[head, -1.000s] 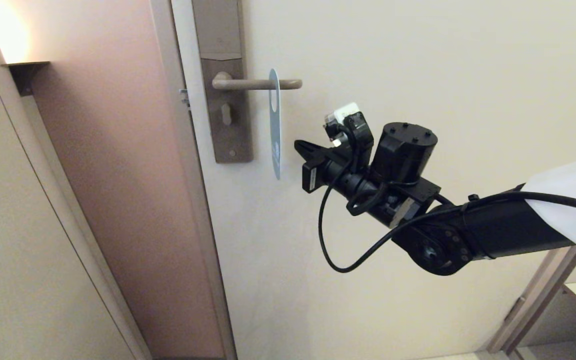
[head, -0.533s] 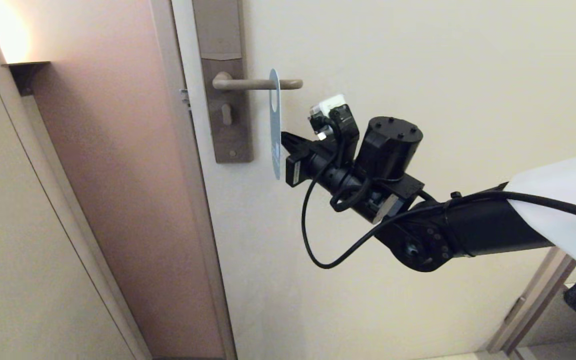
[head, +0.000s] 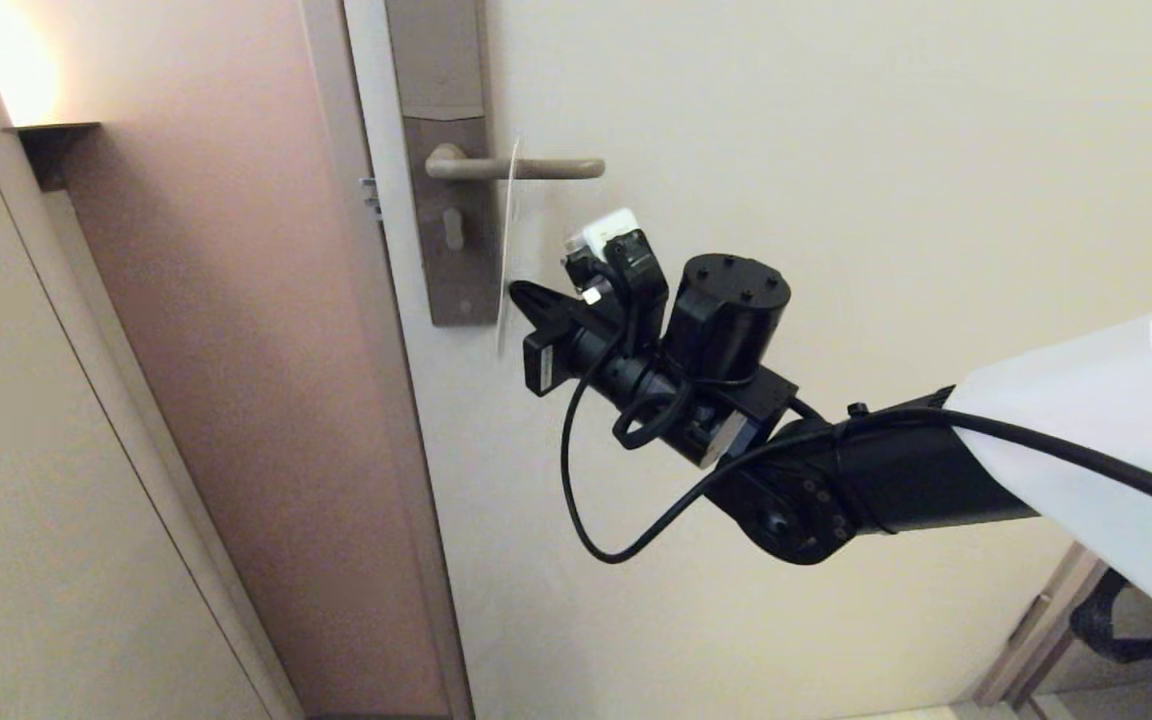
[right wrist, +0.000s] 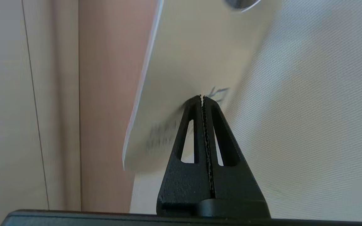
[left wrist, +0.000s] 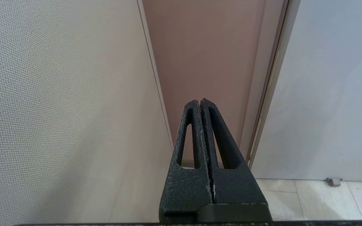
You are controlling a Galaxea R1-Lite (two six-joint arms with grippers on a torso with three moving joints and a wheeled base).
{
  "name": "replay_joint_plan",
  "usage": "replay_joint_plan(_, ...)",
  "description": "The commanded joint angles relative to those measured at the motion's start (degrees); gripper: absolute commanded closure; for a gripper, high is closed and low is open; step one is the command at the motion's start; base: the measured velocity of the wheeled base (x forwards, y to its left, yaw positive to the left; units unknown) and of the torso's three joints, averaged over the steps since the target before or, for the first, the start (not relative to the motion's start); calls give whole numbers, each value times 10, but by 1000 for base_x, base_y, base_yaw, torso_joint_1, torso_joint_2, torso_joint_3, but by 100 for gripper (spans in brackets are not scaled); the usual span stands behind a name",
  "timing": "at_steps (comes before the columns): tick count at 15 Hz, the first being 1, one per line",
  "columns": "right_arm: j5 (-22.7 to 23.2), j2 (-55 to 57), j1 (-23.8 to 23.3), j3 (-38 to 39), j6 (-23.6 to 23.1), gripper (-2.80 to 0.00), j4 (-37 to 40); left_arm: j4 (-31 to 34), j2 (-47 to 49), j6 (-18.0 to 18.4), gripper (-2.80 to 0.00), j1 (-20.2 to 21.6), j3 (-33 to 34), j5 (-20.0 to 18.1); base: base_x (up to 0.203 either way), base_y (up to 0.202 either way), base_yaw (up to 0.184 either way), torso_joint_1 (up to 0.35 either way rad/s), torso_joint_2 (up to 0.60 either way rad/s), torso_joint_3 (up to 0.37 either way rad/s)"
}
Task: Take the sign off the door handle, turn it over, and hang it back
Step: Hang the sign back with the other side facing out
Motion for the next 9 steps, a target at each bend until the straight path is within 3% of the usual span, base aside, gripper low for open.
replay_joint_plan(1, 0, 7, 3, -1, -1, 0, -4, -1, 0, 0, 0, 0, 0, 0, 0, 0, 0, 0, 0, 0)
replay_joint_plan(9, -1, 59, 15, -88, -2, 0, -3, -1, 0, 0, 0, 0, 0, 0, 0, 0, 0, 0, 0, 0)
